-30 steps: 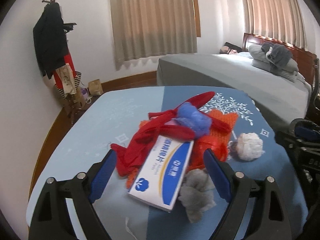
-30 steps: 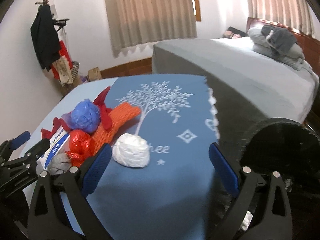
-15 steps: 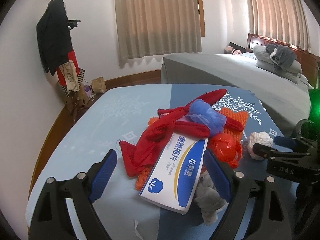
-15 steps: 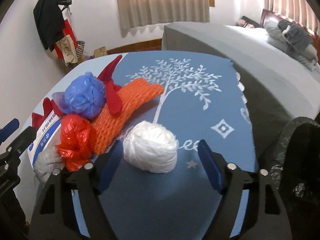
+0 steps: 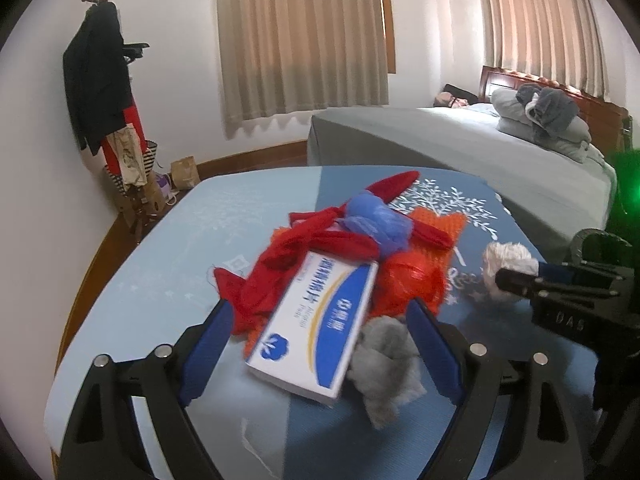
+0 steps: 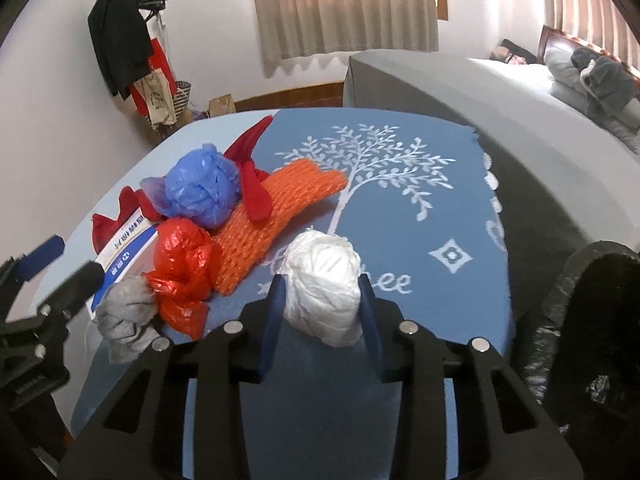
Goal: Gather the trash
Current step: 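Grasp the grey sock with the left tool while the right tool holds the tissue ball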
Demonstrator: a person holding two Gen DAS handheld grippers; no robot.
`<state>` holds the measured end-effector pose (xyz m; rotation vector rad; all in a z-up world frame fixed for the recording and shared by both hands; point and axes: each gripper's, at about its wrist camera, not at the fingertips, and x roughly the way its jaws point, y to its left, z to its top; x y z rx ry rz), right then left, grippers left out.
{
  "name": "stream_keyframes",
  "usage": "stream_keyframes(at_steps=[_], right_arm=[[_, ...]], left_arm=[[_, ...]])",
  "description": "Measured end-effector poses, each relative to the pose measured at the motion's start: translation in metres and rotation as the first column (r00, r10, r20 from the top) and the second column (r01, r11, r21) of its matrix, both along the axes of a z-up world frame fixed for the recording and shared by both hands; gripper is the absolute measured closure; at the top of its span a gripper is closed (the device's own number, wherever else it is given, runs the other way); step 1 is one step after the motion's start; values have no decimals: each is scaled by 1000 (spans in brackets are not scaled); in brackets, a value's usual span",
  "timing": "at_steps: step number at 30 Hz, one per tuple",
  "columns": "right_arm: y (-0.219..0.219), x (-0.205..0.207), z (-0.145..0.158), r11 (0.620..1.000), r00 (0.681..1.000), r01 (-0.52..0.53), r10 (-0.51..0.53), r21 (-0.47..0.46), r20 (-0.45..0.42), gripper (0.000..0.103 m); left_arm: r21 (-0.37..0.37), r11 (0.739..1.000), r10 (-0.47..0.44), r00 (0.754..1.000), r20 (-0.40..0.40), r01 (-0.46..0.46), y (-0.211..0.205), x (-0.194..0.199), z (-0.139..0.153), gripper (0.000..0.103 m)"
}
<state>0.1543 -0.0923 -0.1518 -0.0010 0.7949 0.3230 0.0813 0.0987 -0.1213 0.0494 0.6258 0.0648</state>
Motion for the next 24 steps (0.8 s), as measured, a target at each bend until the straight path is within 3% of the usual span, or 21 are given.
stream_keyframes(at_steps=[7, 13, 24], right_arm=[[-19, -16, 4, 1000, 1000, 18, -18, 3, 3, 68], [-26, -21, 2, 1000, 1000, 23, -23, 0, -5, 68], [-31, -22, 3, 999, 1000, 31, -31, 6, -4, 68]], left_arm=[[-4, 999, -49, 999, -20, 49, -17, -4, -8, 24], [-6, 998, -64, 996, -59, 64, -25, 2, -21, 36], [45, 994, -98, 994, -52, 101, -44, -3, -24, 51]])
